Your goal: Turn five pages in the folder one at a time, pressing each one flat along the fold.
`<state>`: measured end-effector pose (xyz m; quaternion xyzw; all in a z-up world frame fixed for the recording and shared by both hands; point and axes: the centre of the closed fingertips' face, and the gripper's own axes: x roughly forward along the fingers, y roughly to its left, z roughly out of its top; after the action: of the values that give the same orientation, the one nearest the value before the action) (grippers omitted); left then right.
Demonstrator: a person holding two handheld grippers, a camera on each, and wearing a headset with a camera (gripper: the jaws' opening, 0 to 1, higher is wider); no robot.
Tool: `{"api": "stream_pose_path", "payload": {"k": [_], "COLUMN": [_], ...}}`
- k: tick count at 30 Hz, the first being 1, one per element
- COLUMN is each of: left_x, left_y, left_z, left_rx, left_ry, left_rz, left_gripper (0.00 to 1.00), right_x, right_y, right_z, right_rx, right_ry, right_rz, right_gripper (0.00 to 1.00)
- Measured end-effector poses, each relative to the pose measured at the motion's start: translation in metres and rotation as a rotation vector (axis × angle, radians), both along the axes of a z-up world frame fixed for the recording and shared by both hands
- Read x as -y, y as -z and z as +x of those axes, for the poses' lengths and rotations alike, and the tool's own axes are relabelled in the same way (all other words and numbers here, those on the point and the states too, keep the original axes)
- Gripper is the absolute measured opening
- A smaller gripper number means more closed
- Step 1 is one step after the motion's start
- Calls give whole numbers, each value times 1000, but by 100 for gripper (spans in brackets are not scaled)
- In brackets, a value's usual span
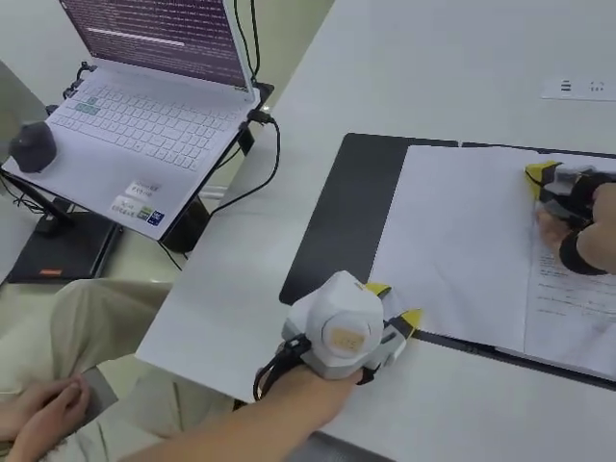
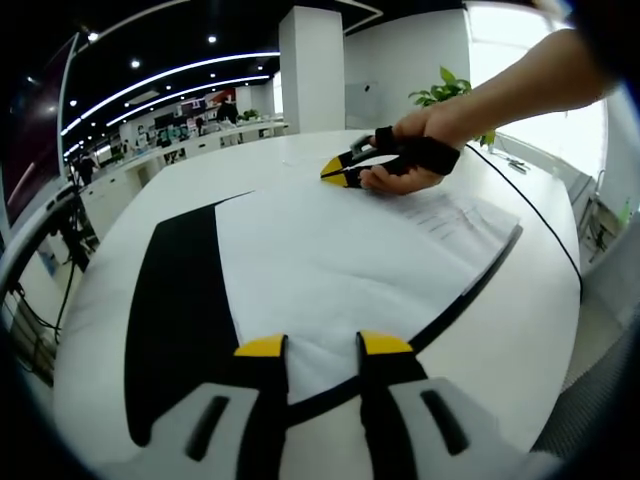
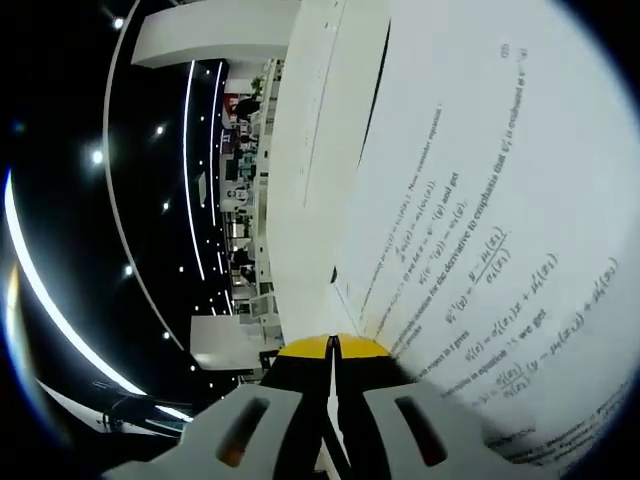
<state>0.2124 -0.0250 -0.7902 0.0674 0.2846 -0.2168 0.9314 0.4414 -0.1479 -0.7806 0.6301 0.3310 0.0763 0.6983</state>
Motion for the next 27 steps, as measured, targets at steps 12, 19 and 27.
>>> {"api": "stream_pose_path", "payload": {"k": [12,19,27], "left_x": [1,0,0], "left_y": [-2,-1,-1], "left_z": [0,0,0], "left_rx": [6,7,4], "left_ry": [1,-3,-4], "left_rz": [4,1,2], "left_gripper": [25,25,25], "right_x": [7,7,5], "right_y": [0,-1,0], "right_z": [29,21,1], "right_rx": [8,12,10], "right_ry": [72,43,-26], "right_rz": [-17,-12,2], "right_gripper": [0,0,0]}}
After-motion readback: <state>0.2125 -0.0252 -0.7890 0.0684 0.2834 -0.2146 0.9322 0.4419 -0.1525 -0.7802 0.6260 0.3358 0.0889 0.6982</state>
